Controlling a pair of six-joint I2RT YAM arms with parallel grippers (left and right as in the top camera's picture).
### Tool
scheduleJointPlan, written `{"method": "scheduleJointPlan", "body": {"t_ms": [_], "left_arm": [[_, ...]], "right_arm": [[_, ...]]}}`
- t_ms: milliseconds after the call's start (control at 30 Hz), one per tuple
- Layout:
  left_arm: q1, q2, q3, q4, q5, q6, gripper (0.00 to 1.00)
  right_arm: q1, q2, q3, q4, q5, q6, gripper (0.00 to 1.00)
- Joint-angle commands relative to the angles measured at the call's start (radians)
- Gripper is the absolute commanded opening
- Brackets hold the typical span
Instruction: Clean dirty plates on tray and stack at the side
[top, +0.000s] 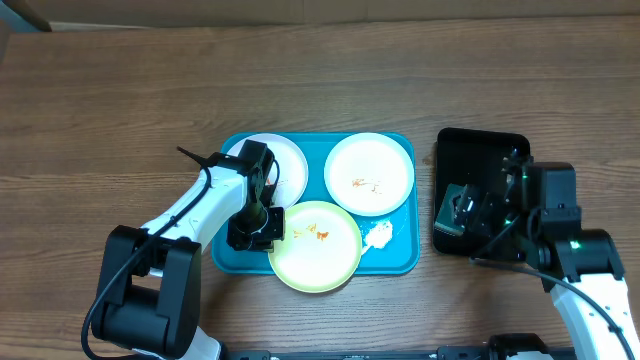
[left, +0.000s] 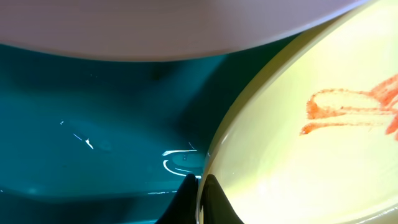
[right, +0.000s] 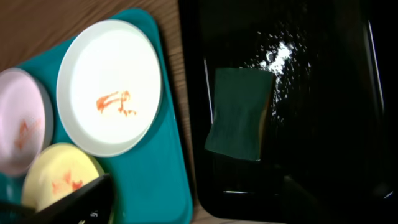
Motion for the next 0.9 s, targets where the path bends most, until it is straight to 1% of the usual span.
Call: {"method": "scheduleJointPlan", "body": {"t_ms": [0, 33, 200, 367, 500, 600, 733, 867], "left_arm": [[-0.008, 0.006, 0.019, 0.008, -0.006, -0.007, 0.04], [-0.008, 0.006, 0.019, 0.008, -0.006, -0.008, 0.04], [-0.008, 0.006, 0.019, 0.004, -0.006, -0.007, 0.04], [-0.008, 0.006, 0.019, 0.004, -0.006, -0.007, 0.04], [-0.008, 0.006, 0.019, 0.005, -0.006, -0.007, 0.04], [-0.008, 0.006, 0.019, 0.005, -0.006, -0.007, 0.04], [-0.008, 0.006, 0.019, 0.006, -0.006, -0.007, 0.04], [-0.008, 0.006, 0.019, 0.008, -0.006, -0.007, 0.04]], "right_arm": [[-0.001, 0.051, 0.006, 0.010, 0.018, 0.011, 0.68], [-0.001, 0.072, 0.006, 0.013, 0.018, 0.011, 0.66], [-0.001, 0.180, 0.006, 0.042, 0.018, 0.023, 0.65], [-0.001, 0.285, 0.006, 0.111, 0.027, 0.074, 0.65], [-0.001, 0.359, 0.006, 0.127, 0.085, 0.144, 0.63], [-0.001, 0.424, 0.006, 0.150, 0.085, 0.153, 0.60], [-0.001, 0.475, 0.006, 0.170, 0.084, 0.167, 0.59], [-0.001, 0.484, 0.007, 0.183, 0.084, 0.175, 0.58]]}}
